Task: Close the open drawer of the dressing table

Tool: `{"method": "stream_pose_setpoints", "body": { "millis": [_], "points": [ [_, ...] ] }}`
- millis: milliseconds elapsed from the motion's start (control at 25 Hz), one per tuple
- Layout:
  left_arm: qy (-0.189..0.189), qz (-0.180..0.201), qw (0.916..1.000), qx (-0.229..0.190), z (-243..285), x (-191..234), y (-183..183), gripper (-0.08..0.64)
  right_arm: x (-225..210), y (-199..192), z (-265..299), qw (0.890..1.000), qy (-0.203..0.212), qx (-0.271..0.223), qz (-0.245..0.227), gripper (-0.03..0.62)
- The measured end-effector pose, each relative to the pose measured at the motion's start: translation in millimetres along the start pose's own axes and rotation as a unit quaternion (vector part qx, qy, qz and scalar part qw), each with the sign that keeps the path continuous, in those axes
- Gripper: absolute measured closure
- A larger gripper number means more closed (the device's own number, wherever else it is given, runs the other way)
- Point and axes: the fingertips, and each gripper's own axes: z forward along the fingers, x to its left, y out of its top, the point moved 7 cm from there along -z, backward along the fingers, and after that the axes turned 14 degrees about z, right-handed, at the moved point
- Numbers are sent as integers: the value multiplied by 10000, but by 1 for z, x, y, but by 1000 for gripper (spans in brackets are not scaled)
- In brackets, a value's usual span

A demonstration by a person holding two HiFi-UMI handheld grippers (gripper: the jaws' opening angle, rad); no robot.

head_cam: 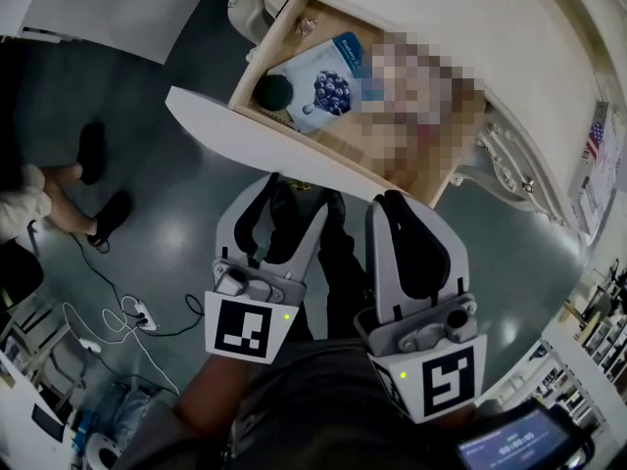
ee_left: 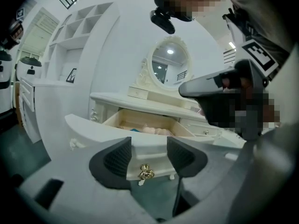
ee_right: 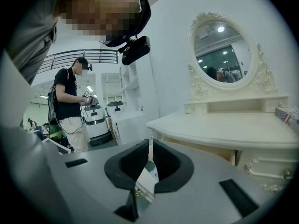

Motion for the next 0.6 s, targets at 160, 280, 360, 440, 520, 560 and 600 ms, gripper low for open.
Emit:
{"method": "stream_pose_setpoints", "body": {
  "millis": [160,280,360,440,520,560,600],
  "points": [
    [-27,51,10000,19,2,1,-1,314,-2,-4,-1,10000,-48,74,-22,577],
    [-42,97,9999,14,2,1,-1,314,-1,-3,-3,9999,-73,76,-21,577],
    [-61,142,9999,10,2,1,-1,314,0,-3,-5,9999,-84,64,-28,577],
    [-81,172,9998,9,3,1,-1,314,1,-4,-6,9999,-103,53,-34,577],
    [-93,186,9998,9,3,1,-1,314,2,-4,-8,9999,-119,31,-34,577],
    [-97,189,9998,16,2,1,-1,314,3,-4,-9,9999,-123,19,-27,577],
    [-103,192,9998,27,2,1,-1,314,4,-4,-9,9999,-125,0,-20,577]
  ]
}}
